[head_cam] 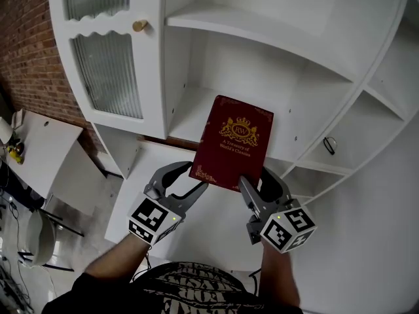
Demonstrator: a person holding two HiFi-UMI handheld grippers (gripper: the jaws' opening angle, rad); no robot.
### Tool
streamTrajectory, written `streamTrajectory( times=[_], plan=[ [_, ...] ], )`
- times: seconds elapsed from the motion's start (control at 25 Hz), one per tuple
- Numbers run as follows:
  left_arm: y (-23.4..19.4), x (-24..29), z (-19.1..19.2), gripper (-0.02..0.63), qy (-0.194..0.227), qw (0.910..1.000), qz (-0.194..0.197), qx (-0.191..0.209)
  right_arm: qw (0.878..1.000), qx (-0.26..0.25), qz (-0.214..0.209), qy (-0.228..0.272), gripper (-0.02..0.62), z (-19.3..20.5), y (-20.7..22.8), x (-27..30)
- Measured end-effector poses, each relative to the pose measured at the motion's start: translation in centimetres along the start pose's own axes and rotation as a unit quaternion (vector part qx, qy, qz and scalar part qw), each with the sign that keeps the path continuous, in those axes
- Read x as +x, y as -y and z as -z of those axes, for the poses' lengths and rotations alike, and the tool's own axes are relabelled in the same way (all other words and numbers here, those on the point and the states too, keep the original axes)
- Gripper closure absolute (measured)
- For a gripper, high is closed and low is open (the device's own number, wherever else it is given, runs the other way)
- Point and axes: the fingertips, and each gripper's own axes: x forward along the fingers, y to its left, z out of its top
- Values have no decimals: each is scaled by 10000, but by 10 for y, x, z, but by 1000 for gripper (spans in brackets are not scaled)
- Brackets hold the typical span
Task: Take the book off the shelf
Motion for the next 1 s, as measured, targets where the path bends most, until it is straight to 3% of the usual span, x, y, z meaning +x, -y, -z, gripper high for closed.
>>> streamTrajectory(
  times=[0.56,1.0],
  plan=[
    [6,-51,-67,376,559,9960,100,697,9974,-387,-58,600,347,-52,-56,-25],
    [8,-72,-83,377,748,9941,251,750,9955,-581,127,733,348,-68,-82,-38]
  ],
)
